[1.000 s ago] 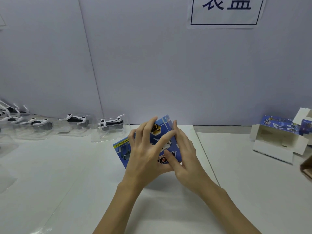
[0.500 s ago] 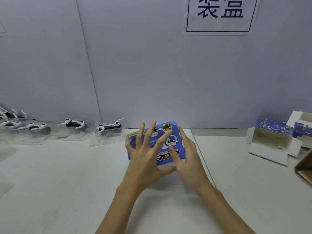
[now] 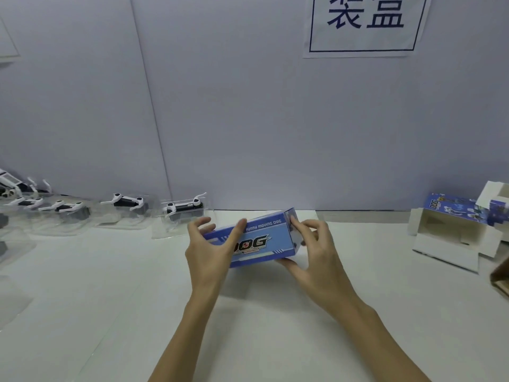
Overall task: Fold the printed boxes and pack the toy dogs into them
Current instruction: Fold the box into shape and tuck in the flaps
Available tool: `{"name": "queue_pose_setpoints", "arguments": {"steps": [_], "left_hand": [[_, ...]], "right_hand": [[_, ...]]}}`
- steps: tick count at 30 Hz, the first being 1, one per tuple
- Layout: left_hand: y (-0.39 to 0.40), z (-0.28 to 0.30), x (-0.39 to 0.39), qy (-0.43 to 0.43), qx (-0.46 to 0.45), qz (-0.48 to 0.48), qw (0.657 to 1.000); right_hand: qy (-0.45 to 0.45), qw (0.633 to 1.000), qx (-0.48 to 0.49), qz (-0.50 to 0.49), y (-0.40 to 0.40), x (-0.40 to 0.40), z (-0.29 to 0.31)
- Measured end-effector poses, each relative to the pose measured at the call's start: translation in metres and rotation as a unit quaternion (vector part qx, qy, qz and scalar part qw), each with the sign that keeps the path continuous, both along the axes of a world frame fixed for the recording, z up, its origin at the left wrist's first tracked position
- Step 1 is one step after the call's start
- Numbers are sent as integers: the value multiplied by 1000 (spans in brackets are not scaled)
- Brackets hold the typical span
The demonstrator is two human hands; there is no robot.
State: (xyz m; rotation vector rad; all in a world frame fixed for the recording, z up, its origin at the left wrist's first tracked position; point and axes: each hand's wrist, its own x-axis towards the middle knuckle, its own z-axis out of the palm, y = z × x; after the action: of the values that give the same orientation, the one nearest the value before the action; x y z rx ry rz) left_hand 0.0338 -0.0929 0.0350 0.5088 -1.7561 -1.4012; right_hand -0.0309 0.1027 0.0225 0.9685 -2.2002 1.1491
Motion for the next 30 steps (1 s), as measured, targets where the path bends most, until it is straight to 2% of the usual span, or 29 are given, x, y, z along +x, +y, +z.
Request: {"name": "queue_pose_setpoints", "arguments": {"steps": [2, 6, 9, 12, 14, 18, 21, 26, 27, 30], "left_hand": [[-1, 2, 0, 35, 57, -10, 998], [-1, 8, 2, 48, 140, -88, 985], [-1, 7, 0, 55, 131, -158, 977], [7, 2, -3, 14, 88, -227, 970], [15, -5, -6, -17, 56, -232, 971], [20, -15, -11, -10, 66, -219, 974], [15, -21, -14, 7, 97, -215, 972], [6, -30, -16, -1, 122, -226, 966], [3, -31, -16, 1, 122, -225, 967], [-7, -31, -20, 10, 134, -217, 967]], "right_hand": [[16, 998, -54, 9, 2, 2, 2], [-100, 977, -178, 54, 2, 8, 7], [-176, 947, -270, -3, 2, 4, 11], [-300, 900, -315, -42, 2, -4, 9], [-356, 876, -322, -52, 1, -9, 5], [-362, 877, -309, -66, -1, -10, 2], [-363, 888, -278, -44, -4, -8, 2], [-316, 921, -227, -10, -5, -3, 2], [-333, 921, -202, -9, -2, -6, 3], [-426, 890, -164, -14, 17, -17, 14]]}}
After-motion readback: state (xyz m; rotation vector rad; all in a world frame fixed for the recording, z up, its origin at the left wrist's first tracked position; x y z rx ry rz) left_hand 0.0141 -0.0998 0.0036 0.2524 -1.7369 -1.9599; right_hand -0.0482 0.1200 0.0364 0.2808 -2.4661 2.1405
